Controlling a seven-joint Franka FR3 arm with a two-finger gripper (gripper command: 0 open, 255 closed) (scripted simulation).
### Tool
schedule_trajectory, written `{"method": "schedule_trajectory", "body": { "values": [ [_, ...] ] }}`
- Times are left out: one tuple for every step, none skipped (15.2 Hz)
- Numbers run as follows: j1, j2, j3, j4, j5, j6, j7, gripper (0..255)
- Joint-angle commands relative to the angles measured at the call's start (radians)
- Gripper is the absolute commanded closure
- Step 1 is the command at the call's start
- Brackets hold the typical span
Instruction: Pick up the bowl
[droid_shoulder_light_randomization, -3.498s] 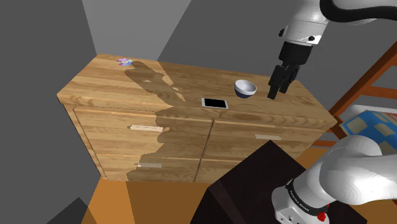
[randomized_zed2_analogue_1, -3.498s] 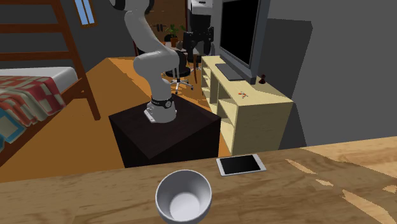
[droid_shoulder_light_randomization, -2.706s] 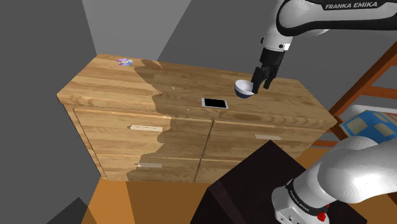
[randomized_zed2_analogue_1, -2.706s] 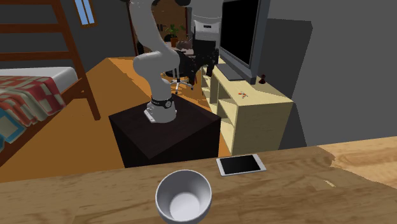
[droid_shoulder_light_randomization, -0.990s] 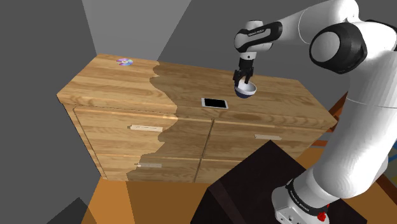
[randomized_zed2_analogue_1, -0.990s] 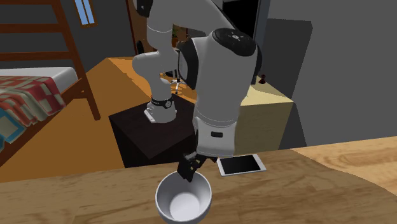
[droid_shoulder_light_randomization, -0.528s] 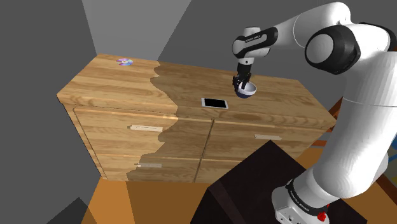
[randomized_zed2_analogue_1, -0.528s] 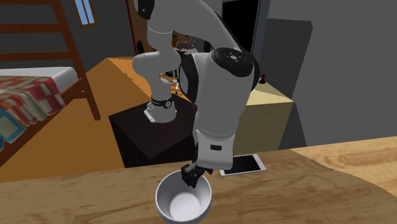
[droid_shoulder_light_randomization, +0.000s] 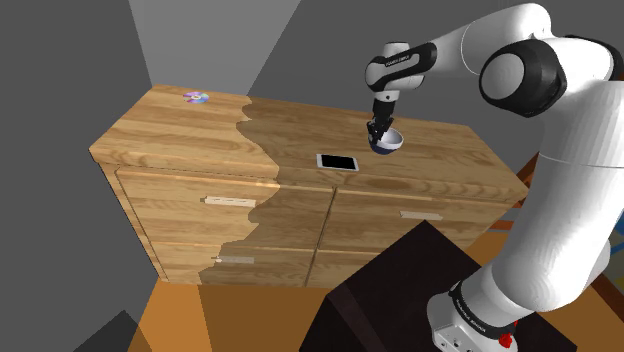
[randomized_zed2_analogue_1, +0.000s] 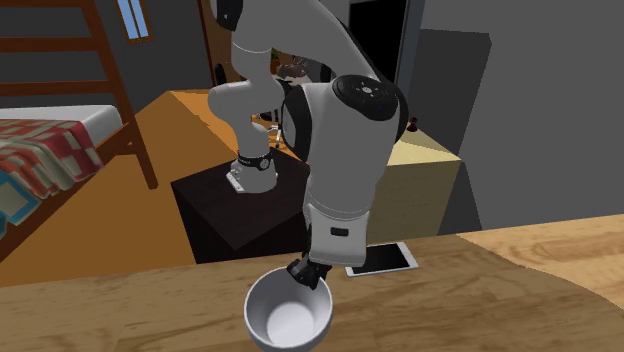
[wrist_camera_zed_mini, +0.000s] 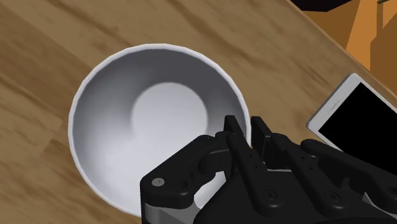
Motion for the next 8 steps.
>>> {"method": "schedule_trajectory", "body": {
  "values": [
    [0.000, 0.002, 0.000, 0.001, 0.000, -0.001, 0.000, 255],
    [0.000, -0.004, -0.001, 0.006, -0.001, -0.011, 0.000, 255],
    [0.001, -0.010, -0.001, 0.011, -0.002, -0.022, 0.000, 255],
    [0.001, -0.016, -0.002, 0.017, -0.003, -0.033, 0.000, 255],
    [0.002, -0.022, -0.003, 0.022, -0.005, -0.045, 0.001, 255],
    [0.002, -0.027, -0.003, 0.028, -0.006, -0.056, 0.001, 255],
    [0.002, -0.033, -0.004, 0.034, -0.007, -0.067, 0.001, 255],
    [0.003, -0.038, -0.004, 0.040, -0.008, -0.078, 0.001, 255]
  ]
}}
